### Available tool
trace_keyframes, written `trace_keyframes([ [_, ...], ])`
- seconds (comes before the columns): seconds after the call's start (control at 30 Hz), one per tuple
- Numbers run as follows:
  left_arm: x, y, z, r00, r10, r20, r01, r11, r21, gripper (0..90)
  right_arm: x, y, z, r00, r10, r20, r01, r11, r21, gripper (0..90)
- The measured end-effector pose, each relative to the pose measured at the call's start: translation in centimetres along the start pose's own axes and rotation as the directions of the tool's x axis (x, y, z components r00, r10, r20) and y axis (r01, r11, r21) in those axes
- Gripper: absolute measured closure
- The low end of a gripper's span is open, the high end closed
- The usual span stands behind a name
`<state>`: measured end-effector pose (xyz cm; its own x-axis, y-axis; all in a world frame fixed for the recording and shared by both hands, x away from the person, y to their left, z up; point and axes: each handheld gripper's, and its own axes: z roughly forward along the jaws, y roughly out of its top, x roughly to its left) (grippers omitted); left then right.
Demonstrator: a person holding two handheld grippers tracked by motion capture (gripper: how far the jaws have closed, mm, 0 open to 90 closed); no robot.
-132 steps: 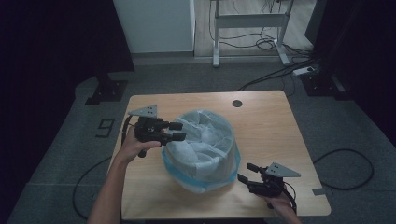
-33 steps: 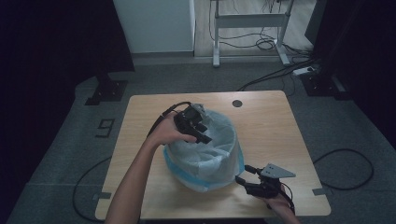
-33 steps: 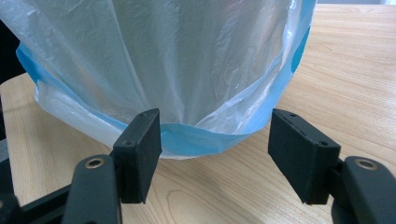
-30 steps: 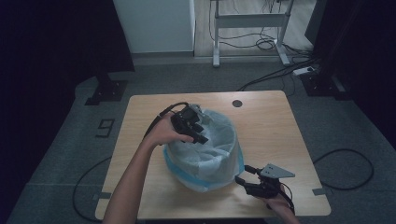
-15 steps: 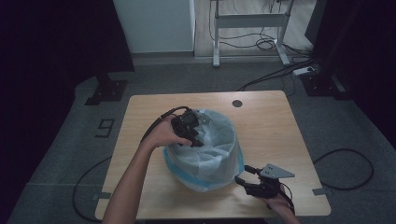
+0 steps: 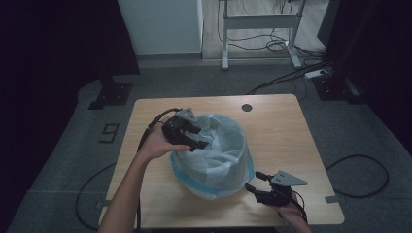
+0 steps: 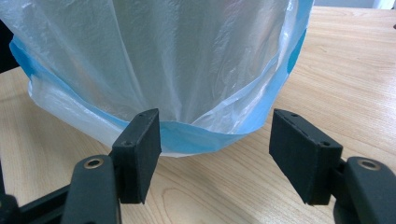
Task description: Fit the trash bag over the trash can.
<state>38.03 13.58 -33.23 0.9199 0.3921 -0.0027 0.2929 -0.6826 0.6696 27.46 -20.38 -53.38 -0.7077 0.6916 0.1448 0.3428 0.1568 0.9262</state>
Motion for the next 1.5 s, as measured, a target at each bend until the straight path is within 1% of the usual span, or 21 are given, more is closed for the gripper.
trace_keyframes([
  [0.03, -0.2, -0.3, -0.3, 1.0, -0.004, -0.006, 0.003, 0.9998, -0.018, 36.8, 0.0, 0.0, 0.0, 1.0, -0.001, 0.002, 0.001, 1.0, 0.001, 33.2],
  [0.07, -0.2, -0.3, -0.3, 1.0, -0.004, -0.006, 0.003, 0.9998, -0.018, 36.7, 0.0, 0.0, 0.0, 1.0, -0.001, 0.002, 0.001, 1.0, 0.001, 33.2],
  [0.17, -0.6, -1.6, -1.6, 0.999, -0.008, -0.043, 0.005, 0.9978, -0.066, 36.5, 0.1, 0.0, -0.1, 0.9999, -0.011, 0.012, 0.011, 1.0, 0.006, 33.1],
  [0.3, -1.1, -3.4, -3.0, 0.997, -0.032, -0.071, 0.022, 0.9898, -0.141, 36.0, 0.1, 0.1, -0.2, 0.9998, -0.011, 0.019, 0.011, 1.0, 0.001, 33.1],
  [0.5, -1.5, -6.6, -4.8, 0.9933, -0.072, -0.091, 0.054, 0.9808, -0.187, 34.9, 0.1, 0.0, -0.2, 0.9994, -0.018, 0.029, 0.018, 1.0, 0.011, 33.1],
  [0.53, -1.5, -6.6, -4.8, 0.9933, -0.072, -0.091, 0.054, 0.9808, -0.187, 34.8, 0.1, 0.0, -0.2, 0.9994, -0.018, 0.029, 0.018, 1.0, 0.011, 33.1],
  [0.57, -1.6, -7.7, -5.3, 0.9918, -0.087, -0.094, 0.066, 0.9756, -0.21, 34.8, 0.2, 0.0, -0.3, 0.9992, -0.024, 0.033, 0.024, 1.0, 0.013, 33.1],
  [0.6, -1.6, -7.7, -5.3, 0.9918, -0.087, -0.094, 0.066, 0.9756, -0.21, 34.8, 0.2, 0.0, -0.3, 0.9992, -0.024, 0.033, 0.024, 1.0, 0.013, 33.1],
  [0.63, -1.8, -8.6, -5.7, 0.9902, -0.098, -0.1, 0.073, 0.9707, -0.229, 34.8, 0.2, 0.0, -0.3, 0.999, -0.024, 0.038, 0.023, 1.0, 0.011, 33.1],
  [0.73, -2.3, -10.0, -6.0, 0.989, -0.108, -0.101, 0.079, 0.9643, -0.253, 34.6, 0.0, 0.0, -0.3, 0.9989, -0.019, 0.044, 0.018, 1.0, 0.012, 33.1],
  [0.83, -2.8, -11.3, -6.1, 0.9868, -0.115, -0.115, 0.08, 0.9602, -0.268, 34.4, -0.2, -0.1, -0.4, 0.9987, -0.015, 0.049, 0.014, 1.0, 0.011, 33.1],
  [0.87, -2.8, -11.3, -6.1, 0.9868, -0.115, -0.115, 0.08, 0.9602, -0.268, 34.4, -0.2, -0.1, -0.4, 0.9986, -0.014, 0.051, 0.014, 1.0, 0.009, 33.1],
  [0.9, -3.1, -12.1, -6.0, 0.9828, -0.119, -0.141, 0.077, 0.9586, -0.274, 34.5, -0.3, 0.0, -0.4, 0.9985, -0.014, 0.054, 0.013, 1.0, 0.008, 33.1],
  [0.93, -3.1, -12.1, -6.0, 0.9828, -0.119, -0.141, 0.077, 0.9586, -0.274, 34.6, -0.3, 0.0, -0.4, 0.9985, -0.014, 0.054, 0.013, 1.0, 0.008, 33.1],
  [0.97, -3.3, -12.9, -5.8, 0.9811, -0.135, -0.139, 0.091, 0.954, -0.286, 34.5, -0.4, -0.1, -0.5, 0.9982, -0.013, 0.059, 0.012, 1.0, 0.008, 33.1],
  [1.0, -3.3, -12.9, -5.8, 0.9811, -0.135, -0.139, 0.091, 0.954, -0.286, 34.4, -0.5, -0.1, -0.6, 0.998, -0.012, 0.062, 0.012, 1.0, 0.007, 33.1],
  [1.03, -3.4, -13.7, -5.5, 0.9796, -0.137, -0.147, 0.092, 0.9561, -0.278, 34.4, -0.5, -0.1, -0.6, 0.9978, -0.01, 0.066, 0.01, 1.0, 0.005, 33.1],
  [1.07, -3.4, -13.7, -5.5, 0.9796, -0.137, -0.147, 0.092, 0.9561, -0.278, 34.3, -0.5, -0.1, -0.6, 0.9978, -0.01, 0.066, 0.01, 1.0, 0.005, 33.1],
  [1.17, -3.6, -15.4, -4.9, 0.9783, -0.152, -0.141, 0.107, 0.9534, -0.282, 34.2, -1.0, -0.1, -0.8, 0.9966, 0.003, 0.083, -0.003, 1.0, 0.001, 33.1],
  [1.33, -3.8, -17.2, -3.9, 0.9769, -0.167, -0.134, 0.127, 0.9554, -0.267, 34.3, -1.4, -0.3, -0.9, 0.9951, 0.014, 0.098, -0.014, 1.0, 0.005, 33.1],
  [1.5, -3.8, -18.1, -3.4, 0.9752, -0.177, -0.133, 0.139, 0.9579, -0.251, 34.3, -1.5, -0.3, -0.8, 0.995, 0.016, 0.098, -0.017, 1.0, 0.006, 33.1],
])
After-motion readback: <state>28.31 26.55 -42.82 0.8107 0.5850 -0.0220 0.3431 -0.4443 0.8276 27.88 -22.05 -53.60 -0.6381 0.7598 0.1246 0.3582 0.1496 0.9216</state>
